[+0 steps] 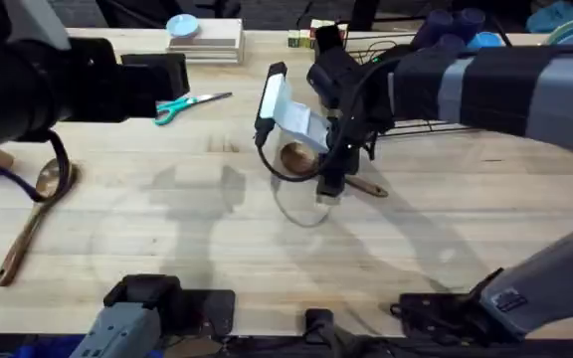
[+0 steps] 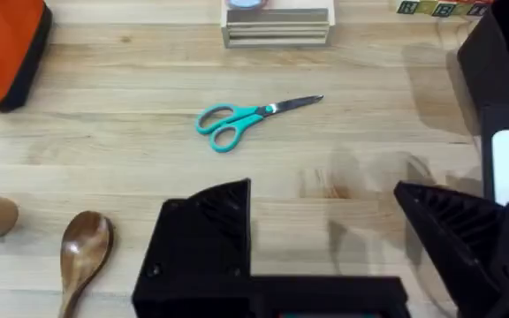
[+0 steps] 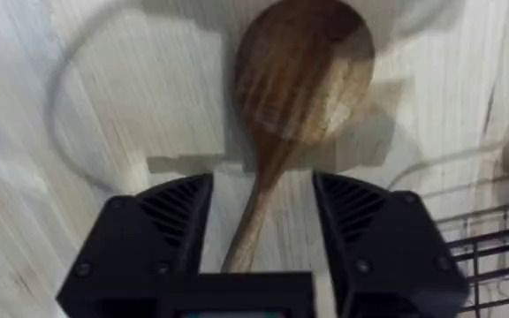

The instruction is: Pick up the spoon on the table one by one and put them onto the rack

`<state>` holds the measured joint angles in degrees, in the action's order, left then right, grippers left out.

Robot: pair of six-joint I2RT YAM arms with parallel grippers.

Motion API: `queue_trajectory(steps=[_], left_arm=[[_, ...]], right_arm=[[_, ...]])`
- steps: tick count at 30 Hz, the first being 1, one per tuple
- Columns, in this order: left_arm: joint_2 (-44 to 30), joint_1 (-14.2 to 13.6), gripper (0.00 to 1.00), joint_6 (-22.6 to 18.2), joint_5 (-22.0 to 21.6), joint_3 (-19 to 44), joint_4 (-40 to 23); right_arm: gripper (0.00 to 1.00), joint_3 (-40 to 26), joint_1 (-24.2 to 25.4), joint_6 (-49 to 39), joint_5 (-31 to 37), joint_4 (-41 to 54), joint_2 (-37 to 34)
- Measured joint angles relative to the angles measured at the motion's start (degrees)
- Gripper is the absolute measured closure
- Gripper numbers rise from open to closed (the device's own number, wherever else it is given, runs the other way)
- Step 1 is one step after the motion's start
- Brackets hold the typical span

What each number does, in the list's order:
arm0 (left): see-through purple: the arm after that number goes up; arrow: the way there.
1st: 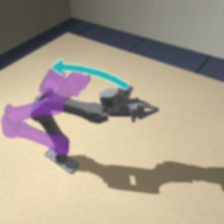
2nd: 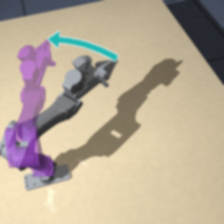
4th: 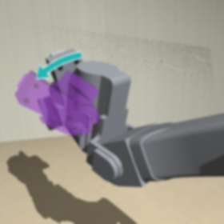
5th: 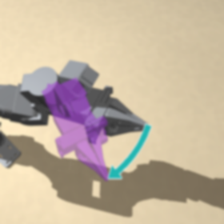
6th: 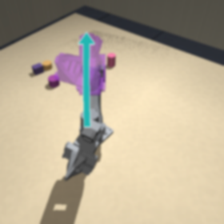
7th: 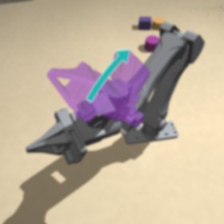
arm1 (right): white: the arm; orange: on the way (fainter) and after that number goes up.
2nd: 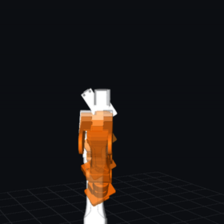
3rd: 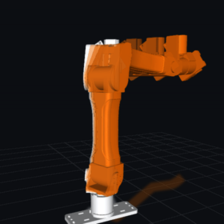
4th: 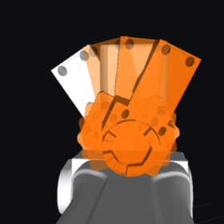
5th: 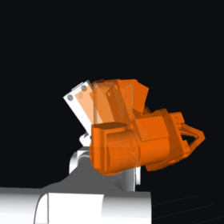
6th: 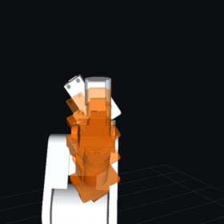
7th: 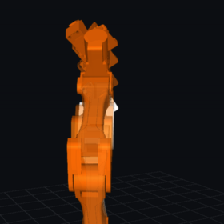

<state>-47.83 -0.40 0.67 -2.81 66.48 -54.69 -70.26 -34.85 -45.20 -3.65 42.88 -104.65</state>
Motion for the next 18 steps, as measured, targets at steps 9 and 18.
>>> queue_trajectory(steps=[9,18], left_arm=[[0.0,0.0,0.007,0.0,0.0,0.0,-0.01],[0.0,0.0,0.007,0.0,0.0,0.0,-0.01]], right_arm=[[0.887,-0.09,-1.14,-0.68,1.3,-0.36,-0.01],[0.961,-0.24,-1.14,-0.71,1.24,-0.16,0.01]])
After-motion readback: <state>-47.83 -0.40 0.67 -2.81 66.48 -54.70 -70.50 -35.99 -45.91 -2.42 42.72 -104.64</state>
